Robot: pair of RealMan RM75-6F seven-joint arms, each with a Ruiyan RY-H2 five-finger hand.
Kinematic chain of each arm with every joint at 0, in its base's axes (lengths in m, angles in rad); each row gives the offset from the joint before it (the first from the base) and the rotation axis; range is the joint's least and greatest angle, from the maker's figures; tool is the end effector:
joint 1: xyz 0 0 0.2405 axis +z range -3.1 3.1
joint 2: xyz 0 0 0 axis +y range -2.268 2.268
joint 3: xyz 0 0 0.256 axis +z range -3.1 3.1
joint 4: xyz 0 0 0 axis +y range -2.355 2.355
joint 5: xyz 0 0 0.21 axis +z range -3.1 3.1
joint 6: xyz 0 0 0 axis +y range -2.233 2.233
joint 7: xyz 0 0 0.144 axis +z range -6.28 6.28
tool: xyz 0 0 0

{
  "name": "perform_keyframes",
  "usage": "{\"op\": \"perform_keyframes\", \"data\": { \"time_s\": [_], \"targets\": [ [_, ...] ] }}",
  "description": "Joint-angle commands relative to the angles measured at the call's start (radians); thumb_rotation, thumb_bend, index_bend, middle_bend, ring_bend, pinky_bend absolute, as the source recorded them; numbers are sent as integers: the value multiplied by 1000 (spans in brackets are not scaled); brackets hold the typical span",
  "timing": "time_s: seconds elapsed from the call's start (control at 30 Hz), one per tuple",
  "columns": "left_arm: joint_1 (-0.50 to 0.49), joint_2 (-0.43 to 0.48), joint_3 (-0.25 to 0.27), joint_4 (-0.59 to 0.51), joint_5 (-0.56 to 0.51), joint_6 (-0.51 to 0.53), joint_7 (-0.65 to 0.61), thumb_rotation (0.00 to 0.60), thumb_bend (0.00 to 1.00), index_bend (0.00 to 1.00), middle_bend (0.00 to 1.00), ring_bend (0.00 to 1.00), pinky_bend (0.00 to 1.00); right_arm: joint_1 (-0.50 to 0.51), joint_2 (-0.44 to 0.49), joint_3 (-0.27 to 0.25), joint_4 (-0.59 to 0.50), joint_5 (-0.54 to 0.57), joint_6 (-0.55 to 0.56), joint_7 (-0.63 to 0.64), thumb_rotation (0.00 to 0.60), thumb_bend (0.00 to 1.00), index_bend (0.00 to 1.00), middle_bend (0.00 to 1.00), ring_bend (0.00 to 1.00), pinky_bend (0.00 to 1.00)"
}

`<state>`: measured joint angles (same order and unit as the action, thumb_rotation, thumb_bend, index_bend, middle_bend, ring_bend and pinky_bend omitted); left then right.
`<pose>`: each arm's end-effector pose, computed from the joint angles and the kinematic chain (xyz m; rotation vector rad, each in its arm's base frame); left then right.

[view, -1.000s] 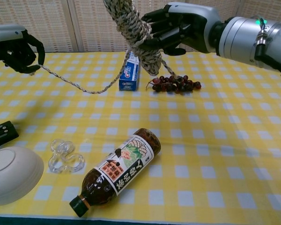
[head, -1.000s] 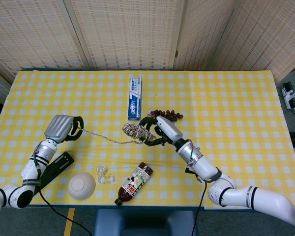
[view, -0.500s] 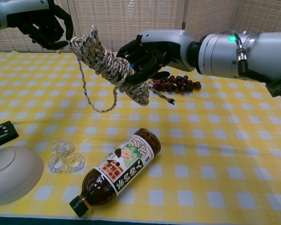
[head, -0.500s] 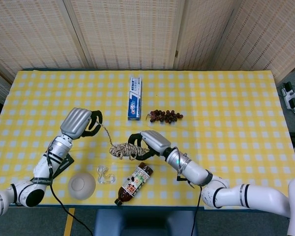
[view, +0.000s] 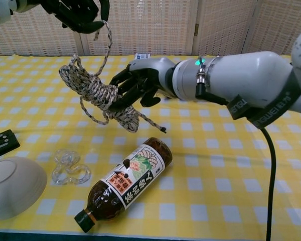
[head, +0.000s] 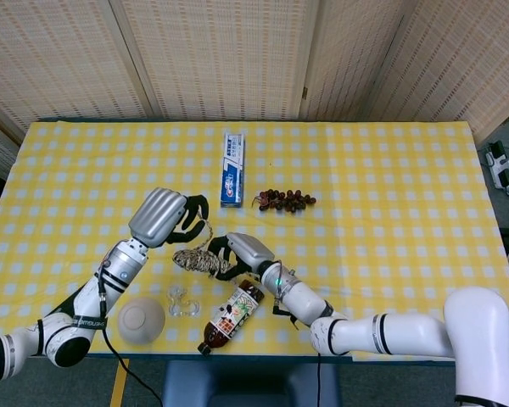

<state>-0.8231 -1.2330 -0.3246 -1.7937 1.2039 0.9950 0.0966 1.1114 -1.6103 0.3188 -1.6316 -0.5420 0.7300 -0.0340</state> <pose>-0.0581 0.3562 0.0921 -1.8450 -0.9160 -1.3583 -0.0036 -0.3409 -0.0618 1.8311 -1.8437 1.1038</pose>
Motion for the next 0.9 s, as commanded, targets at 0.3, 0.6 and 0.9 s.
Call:
{"op": "perform_keyframes", "data": {
  "time_s": [0.3, 0.6, 0.9],
  "targets": [
    [32, -2, 35, -41, 61, 51, -39, 600, 530, 648, 843, 785, 764, 60, -115, 117, 50, 253, 122, 32, 600, 439, 997, 887, 1000, 980],
    [92, 19, 86, -55, 135, 108, -86, 600, 530, 646, 843, 780, 764, -4, -228, 218, 98, 159, 255, 172, 600, 438, 997, 888, 1000, 981],
    [161, 31, 117, 8, 154, 169, -161, 600, 530, 646, 842, 778, 764, -122, -220, 294, 102, 39, 238, 342, 600, 439, 996, 887, 1000, 981]
  ]
}}
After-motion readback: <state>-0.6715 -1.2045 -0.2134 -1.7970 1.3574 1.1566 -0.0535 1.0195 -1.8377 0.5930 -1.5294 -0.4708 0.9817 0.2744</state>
